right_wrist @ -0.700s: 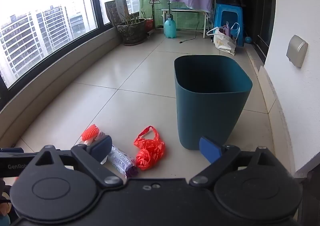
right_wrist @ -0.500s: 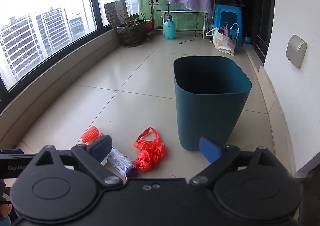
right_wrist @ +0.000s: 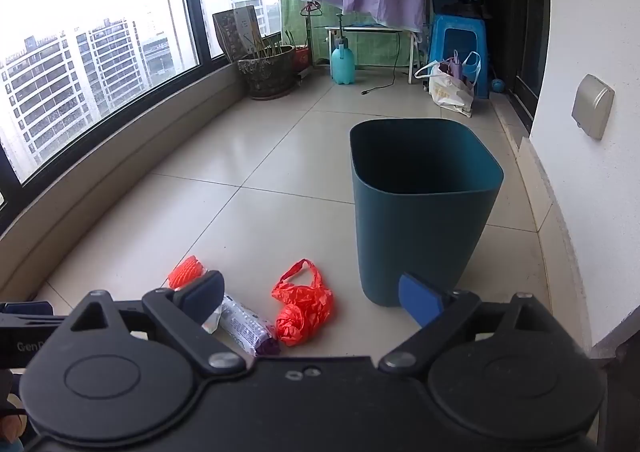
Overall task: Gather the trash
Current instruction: 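Approach the trash pile with the left tool while the right tool moves toward the teal wastebasket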
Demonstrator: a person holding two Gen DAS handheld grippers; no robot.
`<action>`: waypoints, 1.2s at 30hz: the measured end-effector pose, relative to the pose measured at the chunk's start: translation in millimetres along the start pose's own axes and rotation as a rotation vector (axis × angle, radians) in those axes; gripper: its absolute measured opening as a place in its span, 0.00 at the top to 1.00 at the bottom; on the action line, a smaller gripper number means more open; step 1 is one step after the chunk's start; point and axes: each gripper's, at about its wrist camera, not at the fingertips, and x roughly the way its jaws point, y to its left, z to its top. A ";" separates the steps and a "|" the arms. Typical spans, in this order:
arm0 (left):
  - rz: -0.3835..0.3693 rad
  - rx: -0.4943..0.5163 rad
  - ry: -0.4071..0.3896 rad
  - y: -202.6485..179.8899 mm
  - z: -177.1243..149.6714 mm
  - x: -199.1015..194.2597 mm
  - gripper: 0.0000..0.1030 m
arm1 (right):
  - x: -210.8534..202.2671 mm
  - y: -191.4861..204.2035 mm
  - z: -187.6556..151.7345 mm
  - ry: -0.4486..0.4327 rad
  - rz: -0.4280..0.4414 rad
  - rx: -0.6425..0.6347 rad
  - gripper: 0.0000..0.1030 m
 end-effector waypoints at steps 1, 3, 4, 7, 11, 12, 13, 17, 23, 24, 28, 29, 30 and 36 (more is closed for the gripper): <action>0.000 -0.001 -0.003 -1.0 -0.7 -2.3 0.00 | -1.3 -0.2 -0.7 -0.004 0.000 -0.001 0.09; -0.001 -0.001 -0.011 -1.6 -2.5 -6.0 0.00 | -3.6 -0.1 -1.3 -0.011 -0.003 -0.005 0.09; -0.001 0.000 -0.013 -1.3 -2.4 -6.8 0.00 | -4.2 0.0 -1.5 -0.015 -0.003 -0.007 0.09; -0.004 0.002 -0.019 -3.5 -4.3 -10.9 0.00 | -8.3 0.1 -1.3 -0.028 0.002 -0.011 0.09; -0.009 0.002 -0.024 -4.5 -7.6 -15.4 0.00 | -12.5 0.6 -2.6 -0.043 0.016 -0.020 0.09; -0.008 0.001 -0.025 -4.2 -7.5 -16.1 0.00 | -13.3 1.2 -2.7 -0.046 0.019 -0.023 0.08; -0.009 0.000 -0.027 -3.8 -7.8 -16.7 0.00 | -14.0 2.1 -3.0 -0.050 0.022 -0.026 0.08; -0.011 -0.003 -0.031 -1.9 -7.6 -16.3 0.00 | -14.2 3.7 -3.2 -0.052 0.021 -0.032 0.06; -0.016 -0.009 -0.031 0.3 -7.8 -16.8 0.00 | -12.4 5.1 -4.0 -0.045 0.028 -0.035 0.06; -0.016 -0.010 -0.031 0.6 -7.9 -16.8 0.00 | -12.2 5.4 -4.1 -0.046 0.022 -0.037 0.06; -0.016 -0.014 -0.029 1.7 -8.0 -16.3 0.00 | -11.4 4.6 -3.8 -0.042 0.033 -0.026 0.06; -0.015 -0.014 -0.030 1.8 -7.9 -16.5 0.00 | -12.6 3.9 -3.3 -0.043 0.032 -0.026 0.06; -0.016 -0.015 -0.030 1.7 -7.4 -16.7 0.00 | -13.0 3.4 -2.4 -0.043 0.034 -0.026 0.06; -0.016 -0.017 -0.031 1.1 -6.8 -17.1 0.00 | -15.3 1.0 -1.4 -0.044 0.042 -0.022 0.06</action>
